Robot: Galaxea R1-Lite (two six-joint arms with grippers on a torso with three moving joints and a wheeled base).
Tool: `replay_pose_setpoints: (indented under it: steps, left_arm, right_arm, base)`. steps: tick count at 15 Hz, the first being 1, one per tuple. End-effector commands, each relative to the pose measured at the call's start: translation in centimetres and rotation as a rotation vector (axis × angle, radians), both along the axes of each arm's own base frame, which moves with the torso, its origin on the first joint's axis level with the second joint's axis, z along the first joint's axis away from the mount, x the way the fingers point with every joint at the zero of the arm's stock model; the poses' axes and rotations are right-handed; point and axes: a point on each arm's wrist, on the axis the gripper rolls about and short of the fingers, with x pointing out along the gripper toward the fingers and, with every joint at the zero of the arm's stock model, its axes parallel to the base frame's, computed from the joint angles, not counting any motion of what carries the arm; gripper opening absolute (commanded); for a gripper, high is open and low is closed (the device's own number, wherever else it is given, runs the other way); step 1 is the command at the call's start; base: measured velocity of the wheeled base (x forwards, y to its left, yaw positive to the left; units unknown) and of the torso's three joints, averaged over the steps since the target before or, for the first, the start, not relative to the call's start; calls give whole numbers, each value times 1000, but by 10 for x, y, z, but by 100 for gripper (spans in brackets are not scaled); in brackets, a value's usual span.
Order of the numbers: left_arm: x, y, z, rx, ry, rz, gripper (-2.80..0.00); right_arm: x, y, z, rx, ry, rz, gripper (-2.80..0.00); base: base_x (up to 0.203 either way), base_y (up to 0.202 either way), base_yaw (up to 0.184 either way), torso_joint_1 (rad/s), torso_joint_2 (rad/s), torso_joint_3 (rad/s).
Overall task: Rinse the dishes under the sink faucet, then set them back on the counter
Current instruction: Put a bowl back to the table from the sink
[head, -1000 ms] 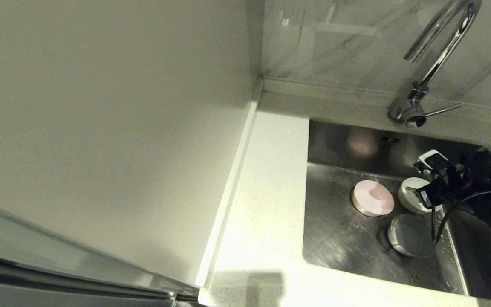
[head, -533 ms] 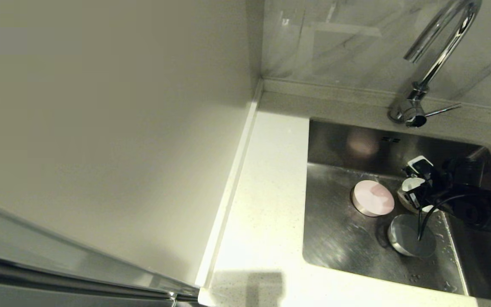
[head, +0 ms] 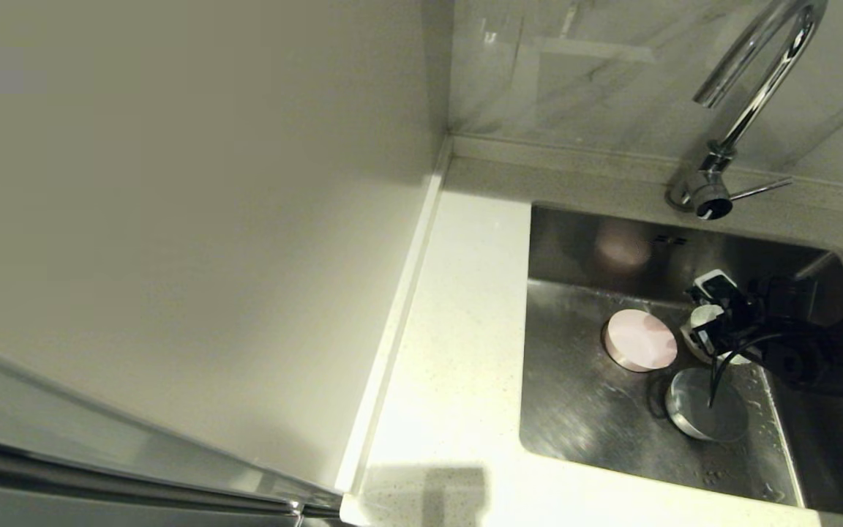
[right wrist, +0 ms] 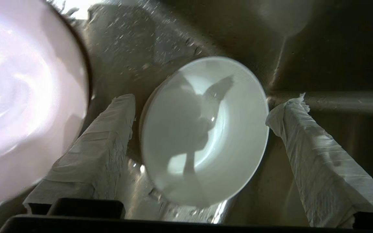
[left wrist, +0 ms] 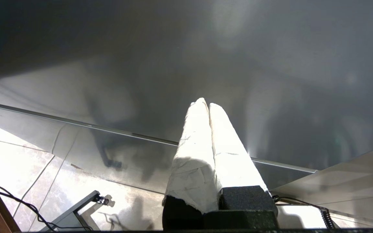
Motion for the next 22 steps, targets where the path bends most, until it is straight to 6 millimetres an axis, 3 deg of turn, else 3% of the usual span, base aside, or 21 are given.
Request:
replay_pose_setpoints:
  steps: [1, 15, 16, 22]
  left_arm:
    - [0, 0, 0, -1, -4, 0, -280]
    - [0, 0, 0, -1, -4, 0, -280]
    - [0, 0, 0, -1, -4, 2, -280]
    - [0, 0, 0, -1, -4, 0, -280]
  right_arm:
    - [4, -3, -5, -7, 0, -10, 0]
    - [13, -6, -33, 2, 48, -10, 0]
    - [14, -6, -33, 1, 44, -11, -280]
    - [12, -8, -28, 4, 31, -17, -280]
  base:
    - [0, 0, 0, 0, 0, 0]
    - [0, 0, 0, 0, 0, 0]
    - [0, 0, 0, 0, 0, 0]
    - [0, 0, 0, 0, 0, 0]
